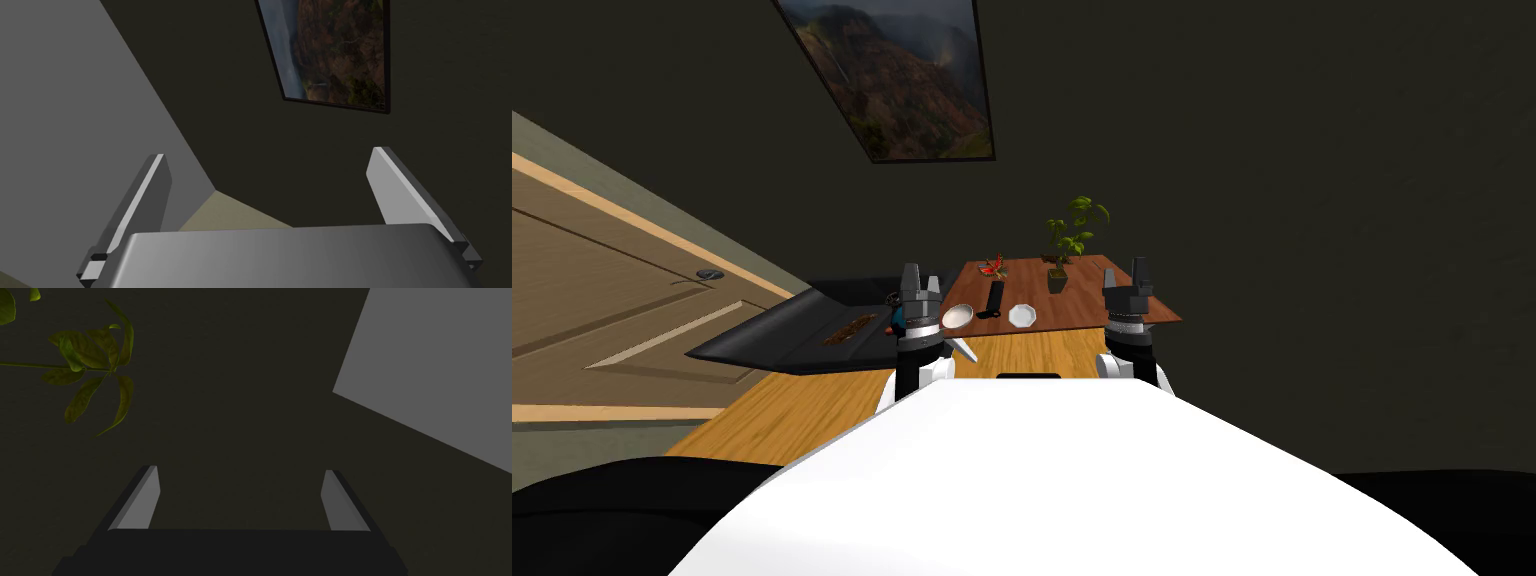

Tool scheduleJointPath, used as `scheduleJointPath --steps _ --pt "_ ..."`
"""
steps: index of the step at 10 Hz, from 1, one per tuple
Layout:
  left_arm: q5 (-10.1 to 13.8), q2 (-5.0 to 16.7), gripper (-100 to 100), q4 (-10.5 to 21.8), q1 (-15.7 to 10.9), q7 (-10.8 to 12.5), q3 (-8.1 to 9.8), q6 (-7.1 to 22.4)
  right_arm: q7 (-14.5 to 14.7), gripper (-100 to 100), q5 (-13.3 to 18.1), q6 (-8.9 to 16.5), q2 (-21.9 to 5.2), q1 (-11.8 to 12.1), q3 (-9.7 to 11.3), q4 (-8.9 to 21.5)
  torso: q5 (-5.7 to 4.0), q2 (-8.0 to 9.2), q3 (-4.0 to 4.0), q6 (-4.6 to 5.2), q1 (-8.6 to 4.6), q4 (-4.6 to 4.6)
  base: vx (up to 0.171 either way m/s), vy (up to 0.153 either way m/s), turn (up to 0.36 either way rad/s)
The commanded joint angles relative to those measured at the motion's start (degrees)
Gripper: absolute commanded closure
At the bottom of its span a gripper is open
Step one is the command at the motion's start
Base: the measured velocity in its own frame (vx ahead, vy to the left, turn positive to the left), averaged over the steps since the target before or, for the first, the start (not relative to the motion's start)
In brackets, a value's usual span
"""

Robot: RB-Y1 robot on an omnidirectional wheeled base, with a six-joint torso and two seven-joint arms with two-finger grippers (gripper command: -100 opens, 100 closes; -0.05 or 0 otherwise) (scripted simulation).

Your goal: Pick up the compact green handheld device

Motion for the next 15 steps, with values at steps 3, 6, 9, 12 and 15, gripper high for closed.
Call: scheduleJointPath --steps 3,6,9,12,15 --pt "0.74 2.26 -100 2.13 -2.07 0.83 0.76 4.20 0.00 0 0.00 0.00 0.00 0.00 0.00 0.00 -0.02 0.04 0.02 0.01 -0.08 0.01 -0.015 -0.022 -0.074" --pt "1.68 4.47 -100 5.41 -4.83 1.75 1.81 9.13 0.00 0 0.00 0.00 0.00 -0.01 0.01 0.00 -0.02 0.06 0.03 0.02 -0.12 0.01 -0.020 -0.035 -0.093" --pt "2.47 6.07 -100 8.42 -7.23 2.43 2.74 14.68 0.00 0 0.00 0.00 0.00 0.00 0.00 0.00 -0.02 0.07 0.04 -0.01 -0.09 0.02 -0.020 -0.029 -0.079" --pt "3.35 7.78 -100 12.03 -10.05 3.12 3.86 19.51 0.00 0 0.00 0.00 0.00 0.00 0.00 0.00 -0.02 0.06 0.04 -0.01 -0.08 0.01 -0.017 -0.026 -0.087" --pt "3.82 8.66 -100 14.04 -11.59 3.45 4.47 23.18 0.00 0 0.00 0.00 0.00 0.00 0.00 0.00 -0.01 0.02 0.01 0.01 -0.05 0.00 -0.007 -0.017 -0.063"
